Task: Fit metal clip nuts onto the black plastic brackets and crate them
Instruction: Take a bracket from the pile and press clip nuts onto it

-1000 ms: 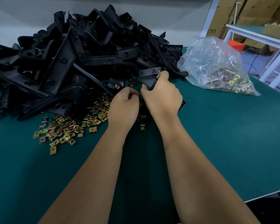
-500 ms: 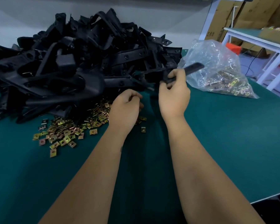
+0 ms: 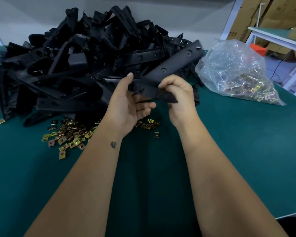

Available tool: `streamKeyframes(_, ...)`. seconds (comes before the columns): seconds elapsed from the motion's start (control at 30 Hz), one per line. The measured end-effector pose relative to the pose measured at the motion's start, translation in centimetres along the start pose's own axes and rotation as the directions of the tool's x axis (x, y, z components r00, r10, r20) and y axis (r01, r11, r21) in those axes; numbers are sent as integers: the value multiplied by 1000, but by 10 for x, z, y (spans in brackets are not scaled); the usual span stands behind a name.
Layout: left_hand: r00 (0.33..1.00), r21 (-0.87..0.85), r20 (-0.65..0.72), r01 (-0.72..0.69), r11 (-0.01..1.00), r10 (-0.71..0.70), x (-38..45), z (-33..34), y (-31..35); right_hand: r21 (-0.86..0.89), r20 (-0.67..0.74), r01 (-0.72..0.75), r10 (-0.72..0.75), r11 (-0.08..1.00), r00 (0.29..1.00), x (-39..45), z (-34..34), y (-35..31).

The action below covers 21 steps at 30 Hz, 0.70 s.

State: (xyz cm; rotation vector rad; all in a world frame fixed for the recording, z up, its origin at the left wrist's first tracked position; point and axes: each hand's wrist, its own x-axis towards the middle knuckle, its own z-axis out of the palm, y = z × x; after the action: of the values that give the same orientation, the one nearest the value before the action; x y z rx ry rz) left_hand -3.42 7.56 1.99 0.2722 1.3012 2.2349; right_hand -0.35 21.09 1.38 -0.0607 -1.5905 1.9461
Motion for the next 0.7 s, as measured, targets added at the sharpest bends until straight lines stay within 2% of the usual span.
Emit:
streamKeyframes(0.07, 1000, 49, 4, -2, 999, 2, -2, -5, 3, -46, 89, -11, 16, 999, 996, -4, 3, -3)
streamKeyframes(0.13, 999, 71, 34, -4, 997, 1, -3, -10, 6, -40, 111, -24, 28, 999, 993, -4, 5, -3)
streamKeyframes(0.2, 997, -44, 72, -24, 999, 27, -4, -15, 9, -26, 69, -86, 87, 996, 994, -3, 6, -3)
streamKeyframes(0.23, 995, -153, 78, -43, 987, 55, -4, -15, 9, -105, 25, -109, 112, 989, 993, -3, 6, -2)
streamKeyframes(0.27, 994, -258, 71, -67, 964, 88, -4, -15, 8, -275, -2, -98, 101, 957, 995, -4, 6, -2)
streamKeyframes(0.3, 992, -331, 56, -92, 939, 117, -2, -14, 5, -508, 9, -51, 65, 860, 998, -5, 5, -1)
streamKeyframes(0.33, 988, -354, 42, -122, 927, 146, -1, -12, 3, -696, 67, -5, 71, 718, 995, -8, 7, 1)
streamKeyframes(0.37, 985, -322, 31, -153, 934, 172, 0, -10, 0, -798, 132, 30, 126, 602, 983, -10, 9, 3)
streamKeyframes(0.43, 980, -214, -13, -198, 957, 200, 3, -8, -4, -882, 240, 102, 252, 461, 937, -15, 14, 5)
streamKeyframes(0.5, 979, -206, -55, -203, 957, 196, 6, -9, -5, -914, 290, 179, 276, 365, 917, -14, 15, 8)
streamKeyframes(0.6, 973, -254, -112, -226, 941, 203, 13, -14, -2, -882, 284, 147, 256, 447, 924, -11, 12, 9)
streamKeyframes(0.7, 942, -281, -244, -296, 913, 230, 21, -24, 2, -855, 276, 137, 217, 500, 936, -11, 9, 11)
